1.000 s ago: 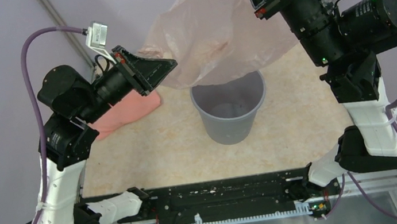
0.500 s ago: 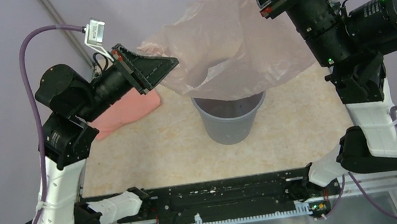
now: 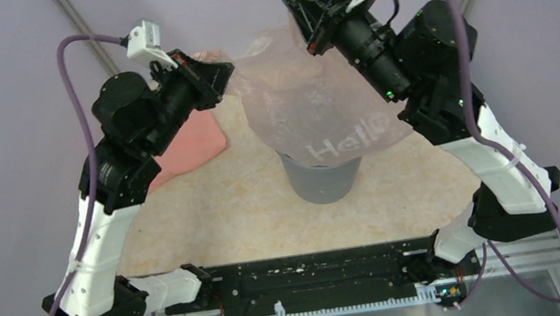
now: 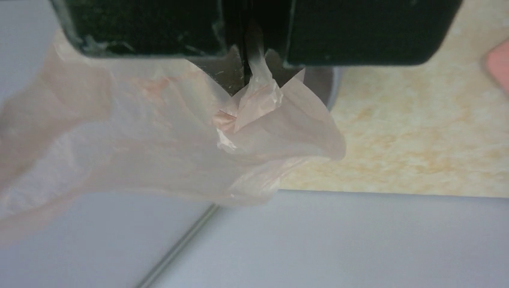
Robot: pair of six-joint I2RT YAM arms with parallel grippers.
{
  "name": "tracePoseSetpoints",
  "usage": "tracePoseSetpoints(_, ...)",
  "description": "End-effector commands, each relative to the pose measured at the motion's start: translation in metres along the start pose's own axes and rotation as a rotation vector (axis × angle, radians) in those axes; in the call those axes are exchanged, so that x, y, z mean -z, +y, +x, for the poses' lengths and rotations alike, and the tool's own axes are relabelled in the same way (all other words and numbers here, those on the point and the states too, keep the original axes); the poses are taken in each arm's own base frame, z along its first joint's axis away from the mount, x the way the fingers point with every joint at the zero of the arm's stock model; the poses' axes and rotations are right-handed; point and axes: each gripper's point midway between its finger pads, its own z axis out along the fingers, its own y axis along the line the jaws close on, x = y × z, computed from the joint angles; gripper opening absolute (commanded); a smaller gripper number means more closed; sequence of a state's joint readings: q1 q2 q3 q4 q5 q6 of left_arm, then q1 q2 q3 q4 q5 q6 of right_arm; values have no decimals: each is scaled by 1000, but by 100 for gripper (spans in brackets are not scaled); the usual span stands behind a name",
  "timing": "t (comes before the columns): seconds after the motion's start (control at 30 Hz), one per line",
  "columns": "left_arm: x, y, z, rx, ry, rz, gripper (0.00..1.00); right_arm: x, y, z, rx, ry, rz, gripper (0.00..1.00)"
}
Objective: Put the trash bags into the trash bin
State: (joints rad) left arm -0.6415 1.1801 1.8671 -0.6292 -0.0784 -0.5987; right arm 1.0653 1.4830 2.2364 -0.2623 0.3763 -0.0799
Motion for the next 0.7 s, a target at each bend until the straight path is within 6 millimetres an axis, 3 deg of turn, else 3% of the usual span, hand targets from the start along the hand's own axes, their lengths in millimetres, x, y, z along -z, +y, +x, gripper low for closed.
tracePoseSetpoints(0.0,-24,47,0,-105,-45,-188,0,-4,10,7,-19,23,-23,1)
tracePoseSetpoints(0.07,-32,59,3,-112,-36,-210,0,-4,14,10,-22,47,-43,15)
tracePoseSetpoints(0.2,-41,75,8,-122,-14,-214,0,3,17,12,-29,88,-69,57)
tracePoseSetpoints(0.3,-45,83,11,-119,1,-212,0,12,14,16,-32,122,-70,78)
tracePoseSetpoints(0.5,-48,92,18,-106,19,-209,0,45,-2,24,-60,211,-32,96)
tracePoseSetpoints(0.67,-51,101,20,-107,32,-221,0,81,-21,34,-58,303,7,99)
